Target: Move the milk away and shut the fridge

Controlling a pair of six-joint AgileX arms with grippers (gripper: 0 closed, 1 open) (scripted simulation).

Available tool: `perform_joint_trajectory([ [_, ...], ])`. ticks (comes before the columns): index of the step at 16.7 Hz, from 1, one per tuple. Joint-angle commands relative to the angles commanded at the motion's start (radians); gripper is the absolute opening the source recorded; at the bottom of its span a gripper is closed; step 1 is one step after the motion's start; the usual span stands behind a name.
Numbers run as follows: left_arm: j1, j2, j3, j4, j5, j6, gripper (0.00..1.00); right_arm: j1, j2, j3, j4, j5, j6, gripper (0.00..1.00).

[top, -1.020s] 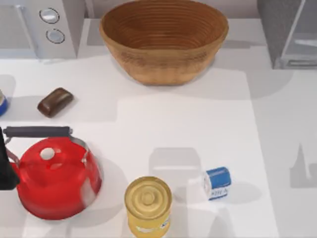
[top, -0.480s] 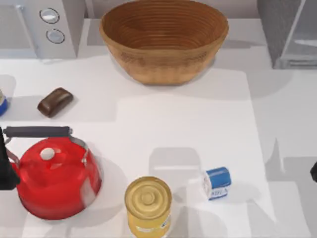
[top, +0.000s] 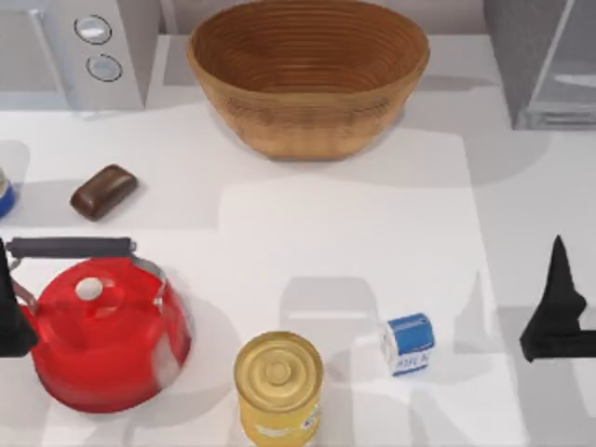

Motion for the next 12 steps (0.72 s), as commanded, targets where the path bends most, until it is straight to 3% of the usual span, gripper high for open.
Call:
perform_joint_trajectory([
  [12,0.000,0.000,0.000,0.000,0.000,0.000,1.00,0.073,0.157,0.021,0.123,0.034,0.043,1.00],
])
